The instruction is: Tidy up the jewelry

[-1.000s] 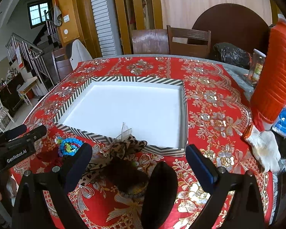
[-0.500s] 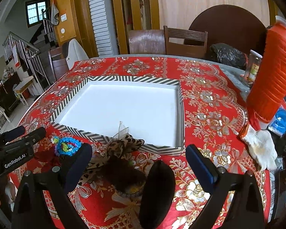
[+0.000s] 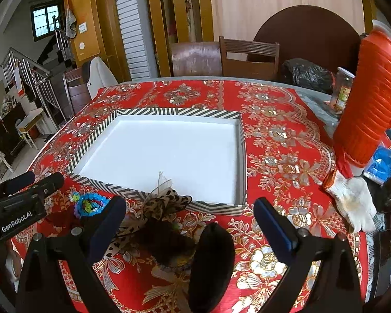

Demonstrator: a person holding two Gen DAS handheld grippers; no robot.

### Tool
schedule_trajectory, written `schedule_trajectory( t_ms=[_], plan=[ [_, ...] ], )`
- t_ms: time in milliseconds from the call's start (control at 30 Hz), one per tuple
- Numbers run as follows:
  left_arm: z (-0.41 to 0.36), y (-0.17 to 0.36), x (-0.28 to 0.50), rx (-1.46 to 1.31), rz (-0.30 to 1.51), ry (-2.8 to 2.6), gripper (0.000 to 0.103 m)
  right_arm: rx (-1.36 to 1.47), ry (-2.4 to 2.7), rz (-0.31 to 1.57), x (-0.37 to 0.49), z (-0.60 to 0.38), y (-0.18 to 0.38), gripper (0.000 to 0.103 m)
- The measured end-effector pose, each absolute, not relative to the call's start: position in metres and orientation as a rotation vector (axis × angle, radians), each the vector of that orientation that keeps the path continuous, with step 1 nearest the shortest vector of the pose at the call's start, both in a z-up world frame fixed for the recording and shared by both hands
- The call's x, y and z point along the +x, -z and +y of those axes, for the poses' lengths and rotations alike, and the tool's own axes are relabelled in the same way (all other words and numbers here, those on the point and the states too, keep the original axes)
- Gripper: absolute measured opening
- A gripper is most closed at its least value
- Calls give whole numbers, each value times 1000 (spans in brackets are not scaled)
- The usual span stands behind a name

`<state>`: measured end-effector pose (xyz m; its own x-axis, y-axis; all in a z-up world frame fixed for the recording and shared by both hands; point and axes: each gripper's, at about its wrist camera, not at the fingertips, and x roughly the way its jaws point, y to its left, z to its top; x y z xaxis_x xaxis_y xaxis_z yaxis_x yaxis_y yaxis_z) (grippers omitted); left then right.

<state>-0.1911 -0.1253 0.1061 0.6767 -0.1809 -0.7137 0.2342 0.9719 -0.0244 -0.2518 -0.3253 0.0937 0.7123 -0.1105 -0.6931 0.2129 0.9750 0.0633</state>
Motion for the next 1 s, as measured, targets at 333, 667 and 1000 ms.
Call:
schedule_trajectory(
  t_ms=[333,667,1000],
  plan=[
    [-129,-106,-192,71,795,248,70,150,185,754,-252,-328,-97,100],
    [-130,-102,-193,67,807,261,70,153,195,766,-251,-329,-94,100],
    [-130,-97,-193,64,816,263,70,154,194,773,-250,-328,-93,100]
  ],
)
